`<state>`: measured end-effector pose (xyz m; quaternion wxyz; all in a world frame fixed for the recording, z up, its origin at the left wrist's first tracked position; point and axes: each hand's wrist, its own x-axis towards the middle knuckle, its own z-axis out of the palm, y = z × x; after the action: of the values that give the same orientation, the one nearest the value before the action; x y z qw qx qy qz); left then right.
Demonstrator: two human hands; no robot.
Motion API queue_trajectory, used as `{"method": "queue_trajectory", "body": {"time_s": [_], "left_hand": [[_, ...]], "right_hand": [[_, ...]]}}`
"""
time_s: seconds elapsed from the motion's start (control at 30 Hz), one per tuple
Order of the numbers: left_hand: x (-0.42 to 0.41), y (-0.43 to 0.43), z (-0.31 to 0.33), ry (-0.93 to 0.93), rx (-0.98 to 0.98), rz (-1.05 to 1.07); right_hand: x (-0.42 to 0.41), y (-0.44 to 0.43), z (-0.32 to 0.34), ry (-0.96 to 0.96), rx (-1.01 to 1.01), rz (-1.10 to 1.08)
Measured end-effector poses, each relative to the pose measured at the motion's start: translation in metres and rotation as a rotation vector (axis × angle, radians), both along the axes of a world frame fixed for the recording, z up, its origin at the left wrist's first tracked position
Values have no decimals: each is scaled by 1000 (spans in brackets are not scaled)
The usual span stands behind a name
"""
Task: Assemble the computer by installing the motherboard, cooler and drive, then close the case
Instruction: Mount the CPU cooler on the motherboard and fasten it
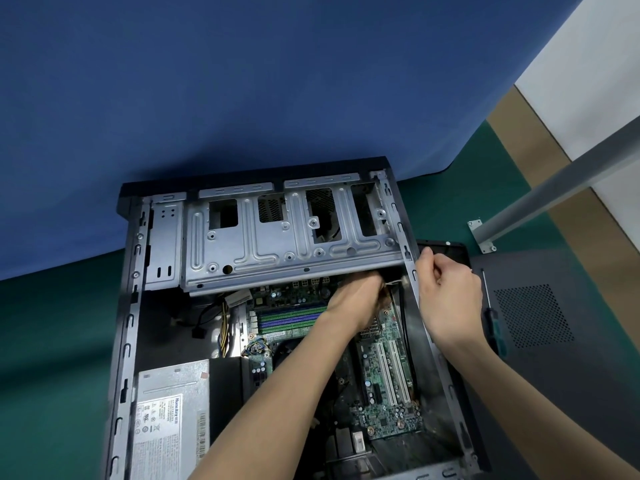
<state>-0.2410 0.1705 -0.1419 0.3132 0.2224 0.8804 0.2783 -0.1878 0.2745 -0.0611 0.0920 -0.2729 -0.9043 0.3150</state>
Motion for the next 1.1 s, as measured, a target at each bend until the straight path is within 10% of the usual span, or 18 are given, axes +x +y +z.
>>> {"method": "queue_trajectory", "body": {"time_s": [1.1], "left_hand": [[-1,8,9,-53,-9,26]], "right_hand": [[1,1,-2,-2,-11,-17]]}}
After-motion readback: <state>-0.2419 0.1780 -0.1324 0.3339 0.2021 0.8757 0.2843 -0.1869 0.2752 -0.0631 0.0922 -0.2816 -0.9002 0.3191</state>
